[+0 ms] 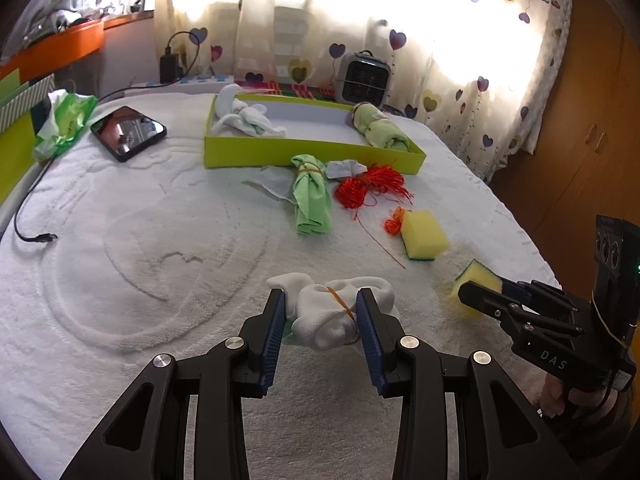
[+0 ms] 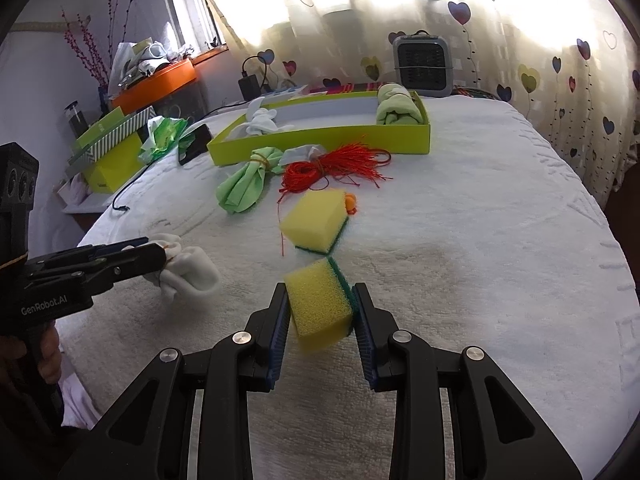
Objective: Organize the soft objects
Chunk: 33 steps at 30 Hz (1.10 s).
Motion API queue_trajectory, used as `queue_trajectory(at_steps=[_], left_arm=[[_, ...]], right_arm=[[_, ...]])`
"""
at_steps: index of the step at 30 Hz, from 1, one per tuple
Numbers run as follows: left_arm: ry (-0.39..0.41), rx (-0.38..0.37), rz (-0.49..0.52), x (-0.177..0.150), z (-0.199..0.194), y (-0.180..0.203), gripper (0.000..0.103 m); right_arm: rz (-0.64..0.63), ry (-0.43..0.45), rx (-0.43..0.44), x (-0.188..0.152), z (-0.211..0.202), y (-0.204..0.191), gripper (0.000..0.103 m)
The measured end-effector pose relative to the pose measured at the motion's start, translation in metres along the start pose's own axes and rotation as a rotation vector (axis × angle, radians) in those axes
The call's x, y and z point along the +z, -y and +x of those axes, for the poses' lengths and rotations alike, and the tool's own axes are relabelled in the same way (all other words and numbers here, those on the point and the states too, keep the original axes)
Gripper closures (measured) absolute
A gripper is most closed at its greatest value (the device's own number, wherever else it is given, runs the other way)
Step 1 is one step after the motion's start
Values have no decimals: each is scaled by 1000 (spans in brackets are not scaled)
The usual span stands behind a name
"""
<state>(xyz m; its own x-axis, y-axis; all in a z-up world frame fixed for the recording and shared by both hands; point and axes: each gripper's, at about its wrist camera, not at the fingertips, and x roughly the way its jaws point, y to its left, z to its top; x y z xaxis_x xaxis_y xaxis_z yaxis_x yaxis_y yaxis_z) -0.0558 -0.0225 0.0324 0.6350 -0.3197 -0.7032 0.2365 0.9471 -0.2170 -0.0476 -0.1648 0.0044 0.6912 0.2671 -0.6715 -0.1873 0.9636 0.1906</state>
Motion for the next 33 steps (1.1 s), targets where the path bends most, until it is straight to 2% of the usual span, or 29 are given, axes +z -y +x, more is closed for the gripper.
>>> queue_trajectory(at_steps=[20, 33], left_arm=[[21, 2, -12, 19, -1, -11, 68], [44, 8, -19, 52, 4, -24, 68]], right_arm=[[-13, 26, -10, 17, -4, -2, 71], [-15, 53, -25, 45, -1, 0, 71]])
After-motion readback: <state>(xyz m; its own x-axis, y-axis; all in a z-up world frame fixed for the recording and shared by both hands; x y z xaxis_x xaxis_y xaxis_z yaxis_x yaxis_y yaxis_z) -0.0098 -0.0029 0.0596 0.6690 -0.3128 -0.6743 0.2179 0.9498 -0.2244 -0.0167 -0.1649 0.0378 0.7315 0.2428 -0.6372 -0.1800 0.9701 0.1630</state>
